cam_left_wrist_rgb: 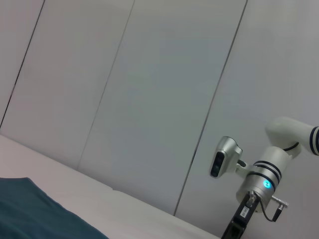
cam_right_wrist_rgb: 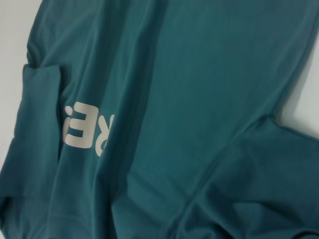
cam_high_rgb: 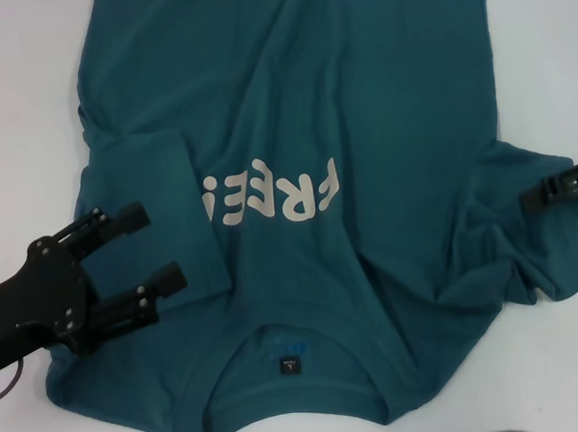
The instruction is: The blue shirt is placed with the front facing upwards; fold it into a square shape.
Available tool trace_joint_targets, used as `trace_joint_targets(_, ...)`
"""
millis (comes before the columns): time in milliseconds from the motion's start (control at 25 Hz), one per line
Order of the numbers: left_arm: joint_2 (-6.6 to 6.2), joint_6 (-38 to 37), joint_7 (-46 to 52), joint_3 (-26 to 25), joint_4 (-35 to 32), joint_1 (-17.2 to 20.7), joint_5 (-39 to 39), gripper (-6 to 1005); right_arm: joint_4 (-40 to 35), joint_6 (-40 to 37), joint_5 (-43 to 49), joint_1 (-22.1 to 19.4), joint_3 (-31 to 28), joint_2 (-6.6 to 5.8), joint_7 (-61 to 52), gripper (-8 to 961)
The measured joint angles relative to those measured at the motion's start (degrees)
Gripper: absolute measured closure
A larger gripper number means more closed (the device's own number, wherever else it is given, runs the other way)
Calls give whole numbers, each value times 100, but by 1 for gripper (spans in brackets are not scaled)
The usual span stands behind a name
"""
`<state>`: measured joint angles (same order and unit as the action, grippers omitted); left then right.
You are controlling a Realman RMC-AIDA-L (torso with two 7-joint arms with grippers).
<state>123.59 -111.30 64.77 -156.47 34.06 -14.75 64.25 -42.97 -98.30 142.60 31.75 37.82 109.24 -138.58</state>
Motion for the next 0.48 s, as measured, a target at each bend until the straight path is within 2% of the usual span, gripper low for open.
trace_joint_targets(240,5,-3,-17,2,-11,1,0,125,-100,91,141,-13,6,84,26,103)
trace_joint_targets(280,5,-6,-18,2,-12,1,-1,125,-144,92,142,-24,-17,86,30,111)
trace_joint_targets(320,20,-6,-21,2,-19,-3,-1,126,-228,45,127,-32,-123,14,7,119)
trace_joint_targets(400,20,-6,-21,2,-21,1,-1,126,-223,44,133,-25,-118,15,8,135)
trace_joint_targets(480,20,-2,-21,-3,-24,14,-1,126,-199,46,165,-10,-99,30,19,221)
